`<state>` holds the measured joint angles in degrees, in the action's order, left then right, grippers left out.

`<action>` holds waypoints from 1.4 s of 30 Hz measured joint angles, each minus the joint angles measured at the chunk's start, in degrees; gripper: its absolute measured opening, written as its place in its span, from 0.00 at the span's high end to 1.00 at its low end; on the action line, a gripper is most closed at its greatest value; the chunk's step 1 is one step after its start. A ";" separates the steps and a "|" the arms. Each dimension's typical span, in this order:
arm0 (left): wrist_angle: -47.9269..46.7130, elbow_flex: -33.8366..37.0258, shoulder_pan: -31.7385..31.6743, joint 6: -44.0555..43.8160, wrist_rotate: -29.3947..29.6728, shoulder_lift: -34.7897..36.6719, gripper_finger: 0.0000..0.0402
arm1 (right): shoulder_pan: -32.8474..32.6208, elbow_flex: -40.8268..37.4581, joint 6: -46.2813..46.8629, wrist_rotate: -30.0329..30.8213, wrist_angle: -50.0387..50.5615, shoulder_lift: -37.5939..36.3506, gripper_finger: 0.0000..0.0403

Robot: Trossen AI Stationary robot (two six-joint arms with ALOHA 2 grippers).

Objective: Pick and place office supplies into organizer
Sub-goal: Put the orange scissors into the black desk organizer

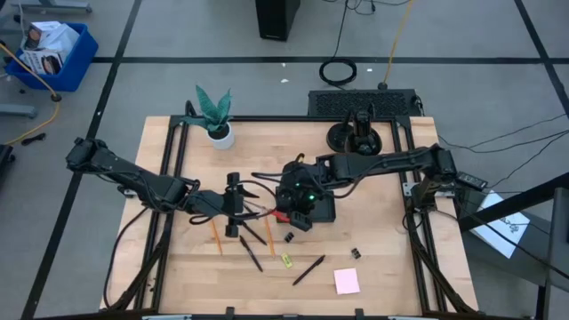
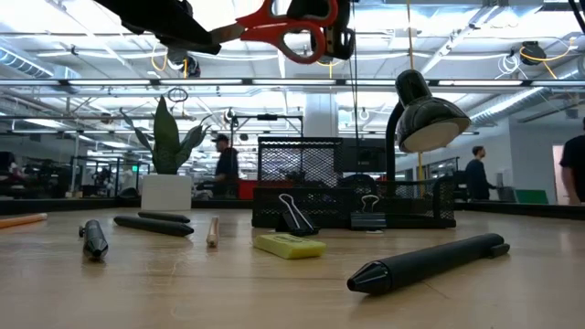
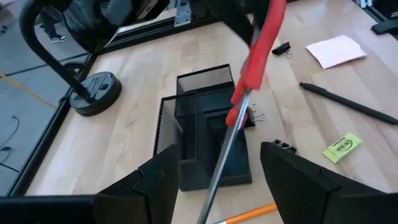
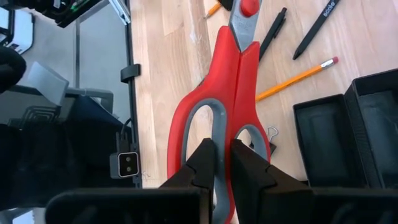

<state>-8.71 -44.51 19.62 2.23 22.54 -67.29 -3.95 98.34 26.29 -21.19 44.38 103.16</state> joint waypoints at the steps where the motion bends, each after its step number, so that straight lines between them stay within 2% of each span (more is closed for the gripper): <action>1: 0.00 0.00 0.00 -0.01 -0.01 0.00 0.45 | 0.00 -0.02 0.00 0.00 0.04 0.10 0.95; 12: 0.00 0.00 0.00 0.09 -1.98 0.02 0.81 | 0.09 -0.04 -0.03 -0.24 -0.48 0.87 0.95; 17: -0.09 0.00 0.07 0.72 -3.14 0.02 0.90 | 0.13 -0.04 -0.18 -1.61 -0.67 0.87 0.95; 20: -0.20 0.00 0.00 1.75 -5.09 0.02 0.90 | 0.09 -0.04 -0.16 -1.55 -0.78 0.87 0.95; 30: -0.70 0.00 -0.63 1.43 -4.69 0.02 0.77 | 0.11 -0.04 -0.15 -1.51 -1.45 0.87 0.95; 42: -0.44 0.00 -0.93 0.09 -4.63 0.02 0.77 | 0.11 -0.04 -0.13 -1.51 -1.36 0.87 0.95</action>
<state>-9.15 -44.51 18.68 2.32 17.91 -67.26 -3.84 98.30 26.15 -22.70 43.03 104.03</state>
